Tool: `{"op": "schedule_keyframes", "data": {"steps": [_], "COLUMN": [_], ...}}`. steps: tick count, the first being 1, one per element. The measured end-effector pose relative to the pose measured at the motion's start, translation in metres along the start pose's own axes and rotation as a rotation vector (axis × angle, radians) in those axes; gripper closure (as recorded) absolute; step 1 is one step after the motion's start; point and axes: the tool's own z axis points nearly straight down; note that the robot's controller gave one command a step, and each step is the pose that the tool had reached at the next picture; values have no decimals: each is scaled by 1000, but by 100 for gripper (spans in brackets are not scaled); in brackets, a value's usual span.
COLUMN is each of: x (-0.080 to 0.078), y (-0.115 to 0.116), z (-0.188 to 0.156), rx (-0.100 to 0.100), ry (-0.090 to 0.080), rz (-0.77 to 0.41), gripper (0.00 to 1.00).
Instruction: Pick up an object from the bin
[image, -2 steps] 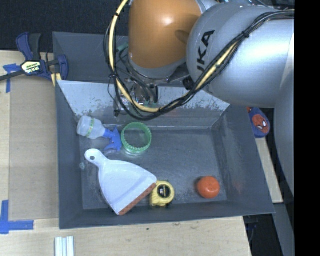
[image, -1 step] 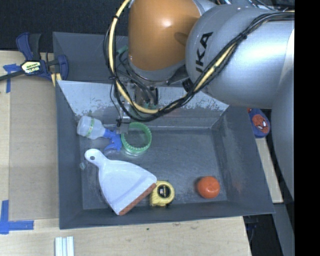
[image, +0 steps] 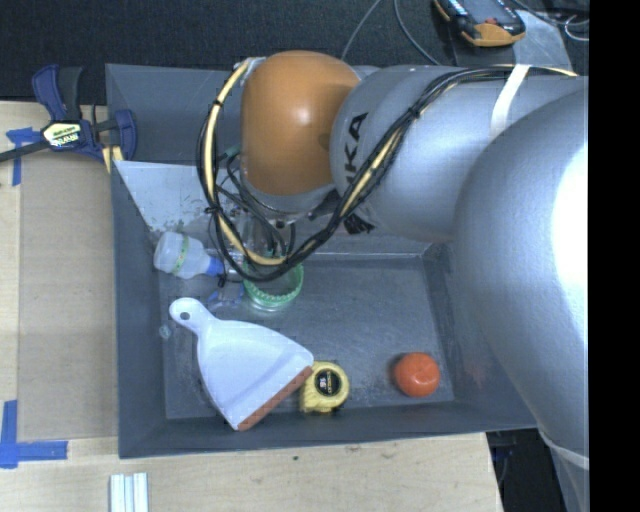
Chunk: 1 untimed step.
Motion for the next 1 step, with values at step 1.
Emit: {"op": "schedule_keyframes", "data": {"steps": [1], "x": [-2], "y": [1], "z": [-5], "rx": [-4], "ry": [-8], "rz": [0], "gripper": [100]}}
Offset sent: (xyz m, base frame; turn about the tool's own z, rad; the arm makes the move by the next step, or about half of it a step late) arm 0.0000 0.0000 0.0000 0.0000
